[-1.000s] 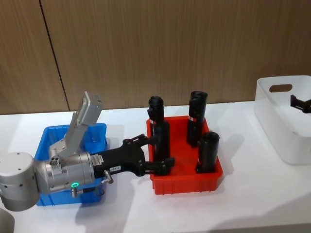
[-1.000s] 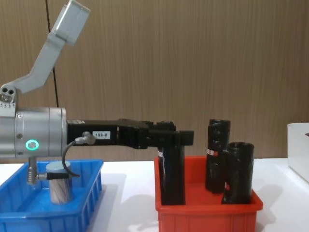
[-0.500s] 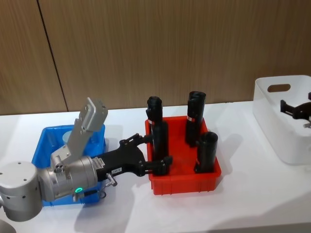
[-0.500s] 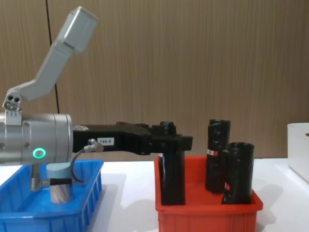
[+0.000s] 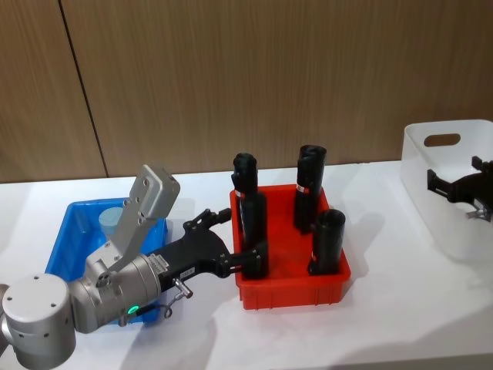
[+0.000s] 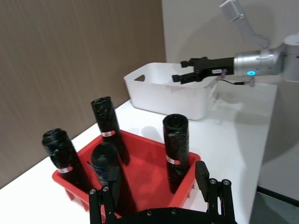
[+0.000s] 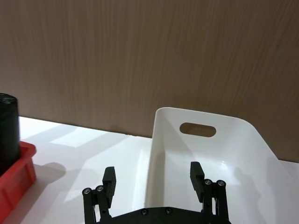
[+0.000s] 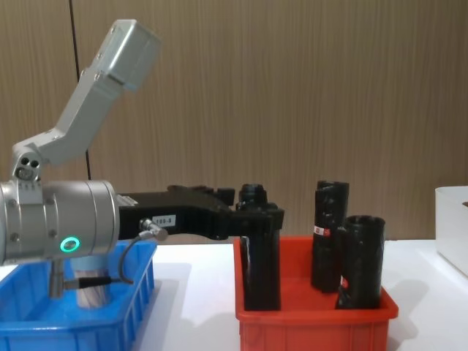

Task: Pick the cotton swabs from the blue box and place them into the white box.

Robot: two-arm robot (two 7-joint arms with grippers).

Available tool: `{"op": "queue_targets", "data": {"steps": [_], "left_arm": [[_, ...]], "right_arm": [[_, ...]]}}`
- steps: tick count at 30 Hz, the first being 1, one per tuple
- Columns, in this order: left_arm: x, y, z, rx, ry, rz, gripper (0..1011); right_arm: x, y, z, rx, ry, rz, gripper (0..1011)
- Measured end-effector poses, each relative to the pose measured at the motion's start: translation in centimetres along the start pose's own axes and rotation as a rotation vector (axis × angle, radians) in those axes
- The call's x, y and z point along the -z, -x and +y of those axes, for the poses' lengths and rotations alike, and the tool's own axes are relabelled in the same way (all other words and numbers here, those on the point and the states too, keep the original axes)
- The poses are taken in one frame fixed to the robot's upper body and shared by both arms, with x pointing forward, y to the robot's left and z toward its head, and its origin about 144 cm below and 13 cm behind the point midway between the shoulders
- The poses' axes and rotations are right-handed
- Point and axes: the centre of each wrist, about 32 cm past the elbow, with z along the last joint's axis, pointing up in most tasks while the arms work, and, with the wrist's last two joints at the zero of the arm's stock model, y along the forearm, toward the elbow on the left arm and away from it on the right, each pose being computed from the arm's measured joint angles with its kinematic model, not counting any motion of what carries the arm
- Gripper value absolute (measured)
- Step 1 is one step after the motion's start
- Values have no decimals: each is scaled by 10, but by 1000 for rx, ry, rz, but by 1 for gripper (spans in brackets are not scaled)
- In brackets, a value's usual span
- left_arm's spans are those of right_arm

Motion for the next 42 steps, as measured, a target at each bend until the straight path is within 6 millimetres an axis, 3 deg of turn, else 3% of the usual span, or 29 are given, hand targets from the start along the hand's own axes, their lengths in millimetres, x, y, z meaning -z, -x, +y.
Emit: {"op": "queue_targets", "data": {"steps": [21,42], "left_arm": [[5,34,2,-217,28,-74,1004],[7,69,5,-430,84,-129,1004]], "right_arm": [[6,45,-33,-57,-55,7,1002],[5,90,-79,-117,-114,40,1002]]}}
